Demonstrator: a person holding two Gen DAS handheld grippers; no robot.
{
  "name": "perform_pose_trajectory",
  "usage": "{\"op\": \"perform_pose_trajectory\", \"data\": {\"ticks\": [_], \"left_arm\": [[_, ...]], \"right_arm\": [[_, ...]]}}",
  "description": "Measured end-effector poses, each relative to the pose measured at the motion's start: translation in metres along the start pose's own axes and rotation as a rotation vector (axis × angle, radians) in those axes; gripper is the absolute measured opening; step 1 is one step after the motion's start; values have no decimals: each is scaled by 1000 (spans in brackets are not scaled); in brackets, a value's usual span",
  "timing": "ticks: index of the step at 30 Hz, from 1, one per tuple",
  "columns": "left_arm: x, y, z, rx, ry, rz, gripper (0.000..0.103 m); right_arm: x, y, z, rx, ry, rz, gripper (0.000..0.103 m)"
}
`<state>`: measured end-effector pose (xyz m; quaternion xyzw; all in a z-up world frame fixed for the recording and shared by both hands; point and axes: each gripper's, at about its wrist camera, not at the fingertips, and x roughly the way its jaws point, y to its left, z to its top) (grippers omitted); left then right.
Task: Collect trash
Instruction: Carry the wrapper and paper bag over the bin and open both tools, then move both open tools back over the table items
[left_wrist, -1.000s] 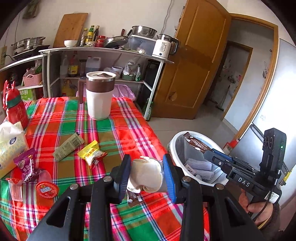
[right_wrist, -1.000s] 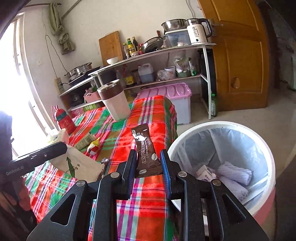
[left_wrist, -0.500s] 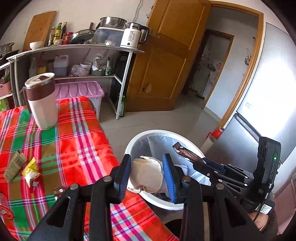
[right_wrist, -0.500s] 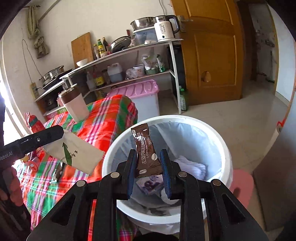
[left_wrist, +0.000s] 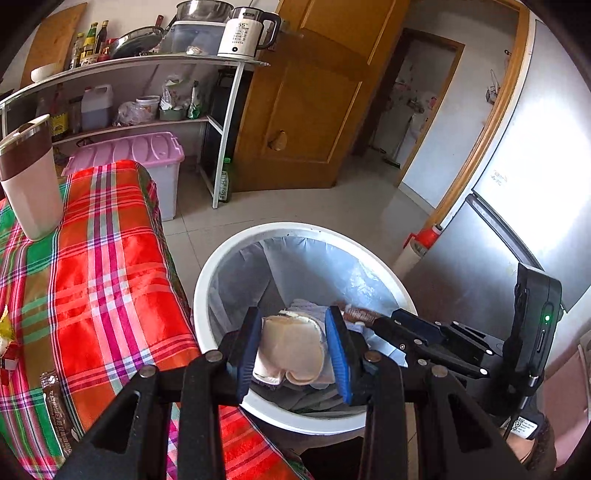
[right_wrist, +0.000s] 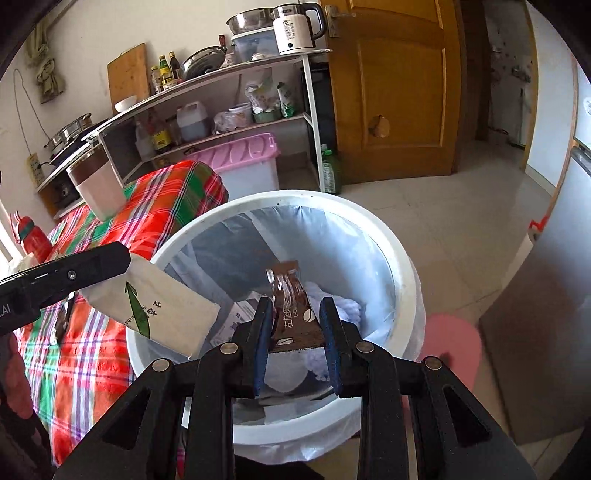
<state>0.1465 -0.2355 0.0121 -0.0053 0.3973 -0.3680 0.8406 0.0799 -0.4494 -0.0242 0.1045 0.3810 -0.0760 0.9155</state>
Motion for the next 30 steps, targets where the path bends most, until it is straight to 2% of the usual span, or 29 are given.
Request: {"op": "perform_pose_trajectory", "data": {"ticks": [3,4,5,7,14,23,26,30], "left_arm": [[-2,2,-1,-5,-4,13,40],[-3,4,-2,-6,-5,16,46],[-4,5,-2,-9,-3,17,48],[-7,9,-2,-17,-7,15,48],[-34,24,-12,-25,-32,59,61],[-84,61,-35,-70,-80,148,63],[-101,76,-43,-87,-99,211,64],[-126,99,-55,-129,-128,252,66]], "right_arm": [[2,-2,0,10,6,-3,32],[3,-2,0,8,6,-6,38],[3,-1,0,7,4,-7,43],[1,2,0,4,1,0,46],[-13,21,1,-7,-33,32,46],[-25,69,-1,-57,-60,113,46],[-28,88,-4,-82,-63,140,46],[-28,112,-7,-102,-58,178,46]]}}
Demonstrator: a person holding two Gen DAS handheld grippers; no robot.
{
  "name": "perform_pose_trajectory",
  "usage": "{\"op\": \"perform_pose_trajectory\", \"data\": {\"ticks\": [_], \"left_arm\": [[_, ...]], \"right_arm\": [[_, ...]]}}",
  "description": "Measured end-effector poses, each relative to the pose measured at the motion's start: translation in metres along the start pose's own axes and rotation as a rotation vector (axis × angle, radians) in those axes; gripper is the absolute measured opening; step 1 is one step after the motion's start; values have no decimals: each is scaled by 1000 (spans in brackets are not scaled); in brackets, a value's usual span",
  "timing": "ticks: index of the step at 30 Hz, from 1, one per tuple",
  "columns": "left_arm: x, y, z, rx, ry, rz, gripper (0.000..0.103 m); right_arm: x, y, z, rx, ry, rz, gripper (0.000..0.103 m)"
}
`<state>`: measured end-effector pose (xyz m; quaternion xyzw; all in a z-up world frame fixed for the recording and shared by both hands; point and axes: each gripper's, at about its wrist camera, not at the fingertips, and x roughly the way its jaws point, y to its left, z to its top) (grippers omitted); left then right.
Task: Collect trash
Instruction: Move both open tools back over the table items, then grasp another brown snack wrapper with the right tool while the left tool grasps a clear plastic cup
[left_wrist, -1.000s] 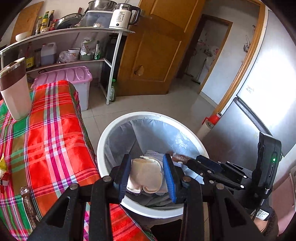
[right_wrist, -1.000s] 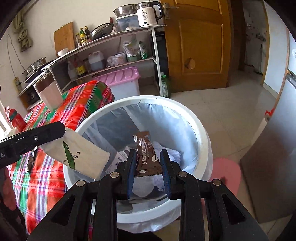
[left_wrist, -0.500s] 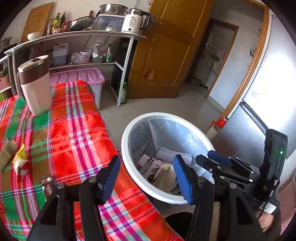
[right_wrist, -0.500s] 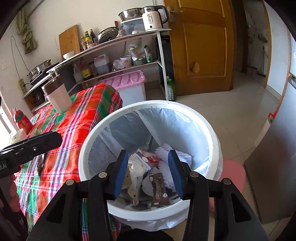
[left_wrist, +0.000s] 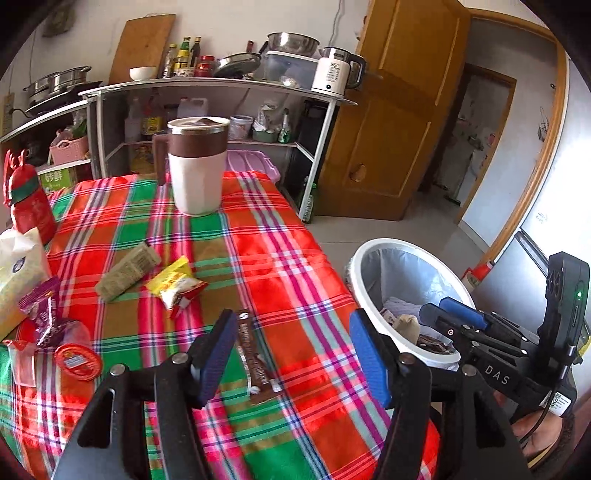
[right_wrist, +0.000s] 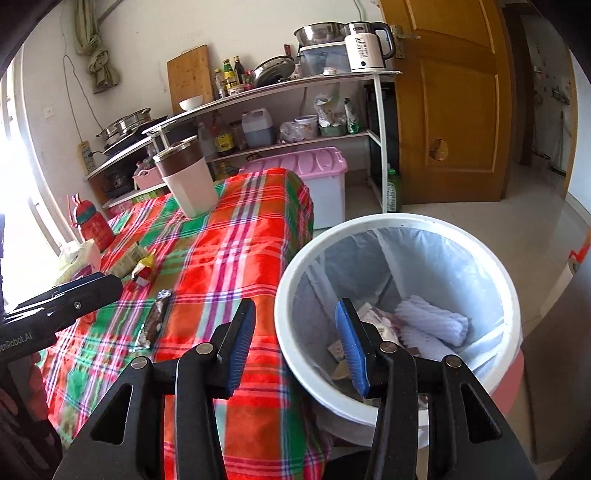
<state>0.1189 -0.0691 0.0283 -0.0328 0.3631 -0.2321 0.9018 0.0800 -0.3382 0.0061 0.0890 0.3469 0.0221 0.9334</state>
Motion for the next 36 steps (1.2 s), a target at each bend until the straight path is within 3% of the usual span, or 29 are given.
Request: {"op": "perform_pose_trajectory", "data": {"ticks": [4,22,36], "left_arm": [[-18,30,-9,-30,-28,81,68],[-58,145,-49,-206,-36,255,70],[-56,201,-61,-287,-12,366,72]], "right_arm": [[7,24,-1,-25,17,37,47],[57,119,-9,-182,135,154,52],[89,146,-12,-233,195,103,52]]}}
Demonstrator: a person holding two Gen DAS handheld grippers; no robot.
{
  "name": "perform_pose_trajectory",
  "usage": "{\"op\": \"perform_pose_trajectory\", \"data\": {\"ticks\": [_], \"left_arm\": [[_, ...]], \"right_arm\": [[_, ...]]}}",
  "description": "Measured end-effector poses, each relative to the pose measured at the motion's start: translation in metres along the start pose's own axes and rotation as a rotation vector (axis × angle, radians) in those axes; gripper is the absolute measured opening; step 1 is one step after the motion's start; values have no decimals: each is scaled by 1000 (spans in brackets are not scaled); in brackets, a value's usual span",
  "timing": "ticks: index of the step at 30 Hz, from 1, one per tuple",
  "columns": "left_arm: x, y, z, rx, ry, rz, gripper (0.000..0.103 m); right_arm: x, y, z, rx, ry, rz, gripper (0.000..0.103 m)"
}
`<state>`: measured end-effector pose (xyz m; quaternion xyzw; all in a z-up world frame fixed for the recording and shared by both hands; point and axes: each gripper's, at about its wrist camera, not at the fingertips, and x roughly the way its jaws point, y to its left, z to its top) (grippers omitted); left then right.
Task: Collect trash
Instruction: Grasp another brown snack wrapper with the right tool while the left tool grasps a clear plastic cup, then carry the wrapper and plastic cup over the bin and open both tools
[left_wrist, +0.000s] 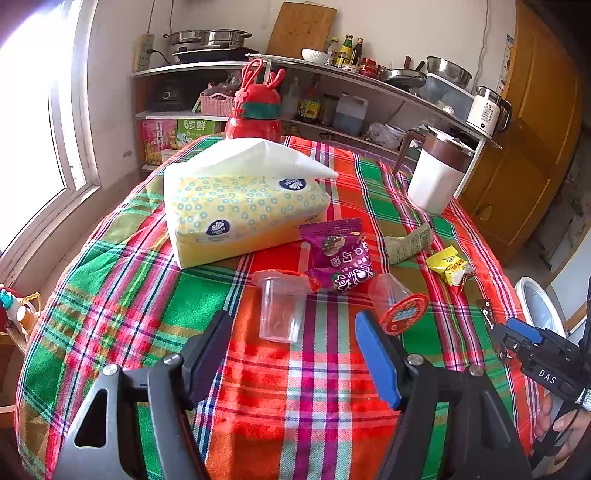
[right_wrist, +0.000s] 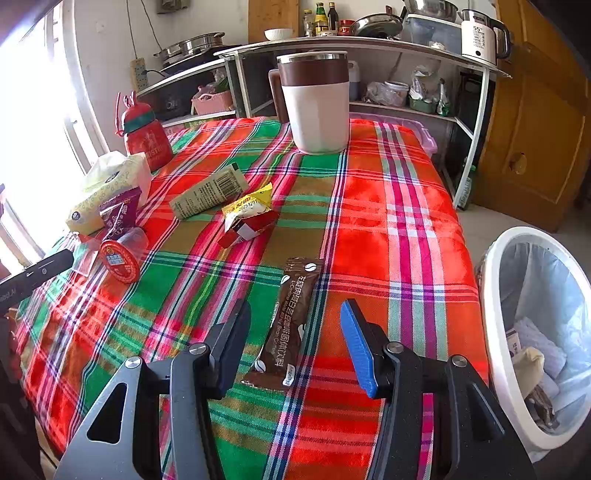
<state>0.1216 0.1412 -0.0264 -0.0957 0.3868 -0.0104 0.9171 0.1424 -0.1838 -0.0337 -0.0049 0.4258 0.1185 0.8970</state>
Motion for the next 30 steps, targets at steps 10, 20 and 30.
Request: {"op": "perform_pose_trajectory", "data": {"ticks": [10,20,30], "left_arm": [[27,7,9,-10,49,6,72],[33,3,12,16,50,6,51],[29,-2,11,38,47,8,31]], "right_arm": [[11,2,4,-5,32,-42,37],[11,-3,5,10,26,-65,21],[4,-6,1,17,8,-63,19]]}}
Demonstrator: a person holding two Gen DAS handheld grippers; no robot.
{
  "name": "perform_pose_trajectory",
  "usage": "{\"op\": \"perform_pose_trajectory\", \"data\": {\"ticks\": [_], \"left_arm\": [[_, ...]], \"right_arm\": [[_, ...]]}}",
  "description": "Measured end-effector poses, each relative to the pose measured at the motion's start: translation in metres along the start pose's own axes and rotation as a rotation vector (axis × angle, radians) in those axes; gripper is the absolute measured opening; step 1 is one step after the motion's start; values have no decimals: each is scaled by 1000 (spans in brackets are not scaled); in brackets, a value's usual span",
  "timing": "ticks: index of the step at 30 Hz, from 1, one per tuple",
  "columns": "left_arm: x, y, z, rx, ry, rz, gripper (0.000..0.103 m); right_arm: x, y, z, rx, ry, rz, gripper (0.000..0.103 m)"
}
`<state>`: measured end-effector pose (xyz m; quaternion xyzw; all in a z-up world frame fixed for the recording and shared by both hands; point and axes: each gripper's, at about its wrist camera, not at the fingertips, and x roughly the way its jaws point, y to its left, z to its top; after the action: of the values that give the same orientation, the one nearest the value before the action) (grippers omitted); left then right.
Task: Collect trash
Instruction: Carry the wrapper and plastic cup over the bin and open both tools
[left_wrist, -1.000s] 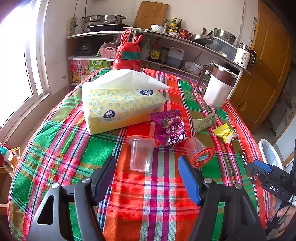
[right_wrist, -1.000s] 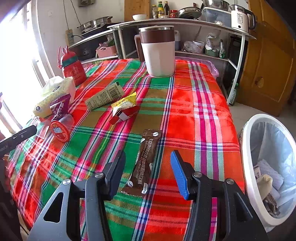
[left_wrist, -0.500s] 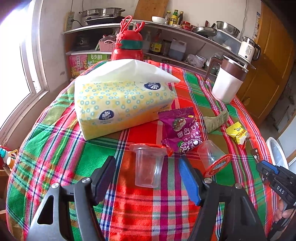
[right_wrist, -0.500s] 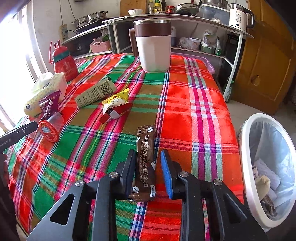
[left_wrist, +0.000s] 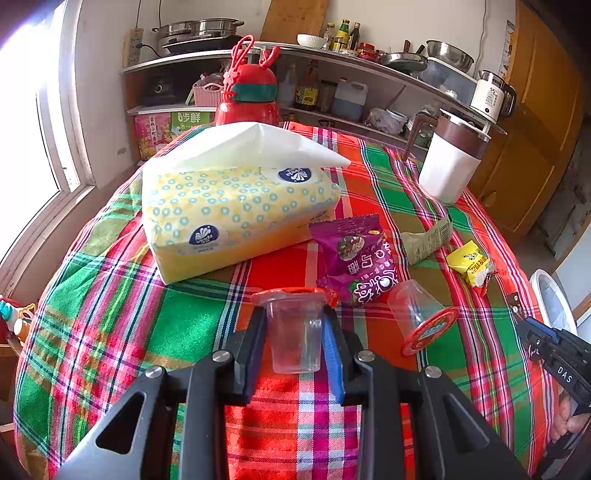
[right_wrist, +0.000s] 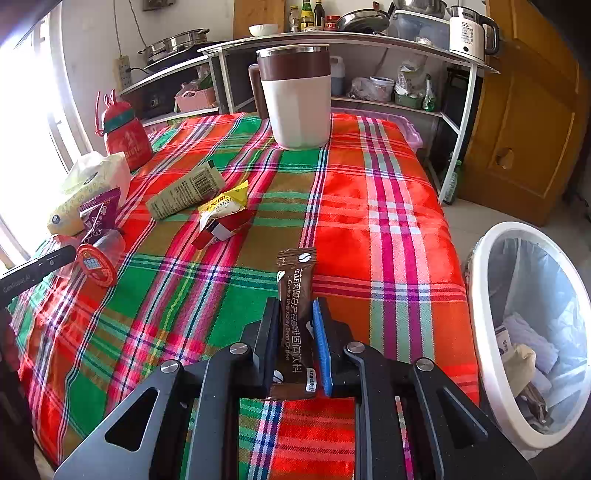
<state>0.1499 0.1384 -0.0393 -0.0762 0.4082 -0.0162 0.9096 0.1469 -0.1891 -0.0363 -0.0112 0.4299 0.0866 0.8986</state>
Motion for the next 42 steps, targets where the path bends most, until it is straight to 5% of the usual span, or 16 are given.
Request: {"op": "perform_pose_trajectory", "data": {"ticks": [18,42], "left_arm": [[-39,-41,-3,57,-55,-108,31],[-58,-191,6,263,-73,-333,31]], "right_arm": [[-29,-13,-5,43,-63,54,19],[-88,-93,-12,158,-174,3,19]]}}
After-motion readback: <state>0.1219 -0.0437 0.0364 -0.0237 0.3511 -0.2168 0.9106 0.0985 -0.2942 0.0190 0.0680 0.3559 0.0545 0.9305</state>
